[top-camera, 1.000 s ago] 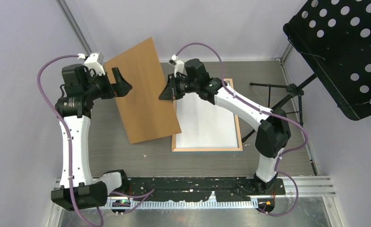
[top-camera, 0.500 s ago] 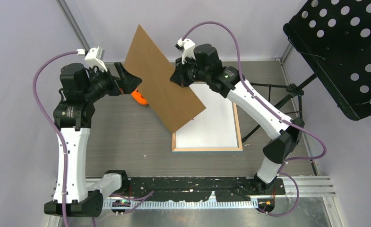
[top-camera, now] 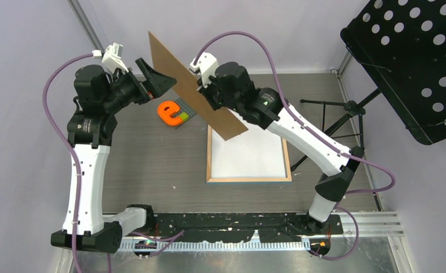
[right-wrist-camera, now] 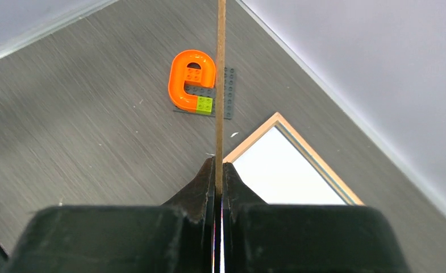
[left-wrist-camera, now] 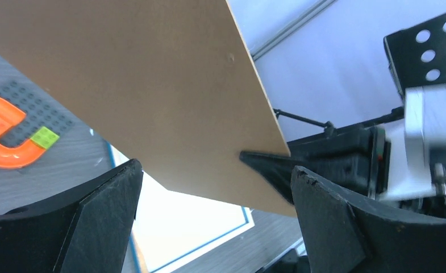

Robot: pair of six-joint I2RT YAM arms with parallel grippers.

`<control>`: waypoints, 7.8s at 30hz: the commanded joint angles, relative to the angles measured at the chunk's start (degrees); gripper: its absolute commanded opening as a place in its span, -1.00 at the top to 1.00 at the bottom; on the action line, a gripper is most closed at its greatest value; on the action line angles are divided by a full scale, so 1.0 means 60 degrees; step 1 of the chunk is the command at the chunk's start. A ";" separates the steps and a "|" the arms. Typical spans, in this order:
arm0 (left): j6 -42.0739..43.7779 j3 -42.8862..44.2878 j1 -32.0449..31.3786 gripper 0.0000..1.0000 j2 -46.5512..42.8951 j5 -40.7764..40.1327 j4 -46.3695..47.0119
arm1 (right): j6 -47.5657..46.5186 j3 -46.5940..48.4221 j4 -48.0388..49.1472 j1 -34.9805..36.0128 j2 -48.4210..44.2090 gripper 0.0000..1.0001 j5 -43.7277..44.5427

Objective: Put the photo into the frame

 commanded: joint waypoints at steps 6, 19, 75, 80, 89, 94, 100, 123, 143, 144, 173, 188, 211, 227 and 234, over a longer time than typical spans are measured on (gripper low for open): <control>-0.3176 0.0212 -0.0042 -0.99 0.0637 0.1104 0.1104 | -0.2007 0.0362 0.1318 0.1096 0.0431 0.89 0.2791; -0.4566 -0.1087 -0.0016 -0.99 0.0807 0.1517 0.1745 | -0.3374 0.0217 0.2026 0.1953 0.1065 0.89 0.4459; -0.6375 -0.4666 0.0434 1.00 0.0436 0.2137 0.4971 | -0.5158 -0.1836 0.4421 0.3652 0.1286 -0.15 0.6485; -0.6042 -0.4733 0.0567 1.00 0.0454 0.2134 0.4903 | -0.4586 -0.1422 0.3710 0.3648 0.1083 -0.30 0.6221; -0.4280 -0.4281 0.0581 1.00 0.0559 0.2533 0.4316 | -0.3914 -0.0859 0.2805 0.3570 0.0293 -0.38 0.5933; -0.3090 -0.4086 0.0581 1.00 0.0515 0.3153 0.3747 | -0.3779 -0.0547 0.2580 0.3095 -0.0105 -0.39 0.5892; -0.2627 -0.4651 0.0581 1.00 0.0629 0.3964 0.4106 | -0.3361 -0.0300 0.2234 0.2333 -0.0489 -0.39 0.5532; -0.0765 -0.3407 -0.0888 1.00 0.3626 0.7012 0.4557 | -0.1741 -0.2857 0.2698 -0.0990 -0.2094 -0.39 0.3116; 0.1382 -0.1944 -0.1513 1.00 0.5650 0.8890 0.3220 | 0.0054 -0.6406 0.3854 -0.4698 -0.4077 -0.32 0.0316; 0.1447 -0.1977 -0.1521 1.00 0.5646 0.8932 0.3223 | 0.0070 -0.6529 0.3891 -0.4788 -0.4124 -0.31 0.0260; 0.2233 -0.2690 -0.1660 1.00 0.5327 0.9688 0.3202 | 0.0197 -0.8755 0.4394 -0.6456 -0.4246 -0.20 -0.4052; 0.2376 -0.2810 -0.1668 1.00 0.5250 0.9870 0.3202 | -0.0133 -0.8877 0.4354 -0.6681 -0.3981 -0.21 -0.4690; 0.2378 -0.2767 -0.1664 1.00 0.5210 0.9730 0.3190 | -0.0499 -0.9195 0.4007 -0.6965 -0.4214 -0.21 -0.5276; 0.2363 -0.2795 -0.1672 1.00 0.5229 0.9696 0.3232 | -0.0365 -0.9432 0.3485 -0.7009 -0.5122 -0.21 -0.4933; 0.2354 -0.2755 -0.1661 1.00 0.5244 0.9756 0.3254 | -0.0759 -0.9924 0.2758 -0.7016 -0.6089 -0.25 -0.4845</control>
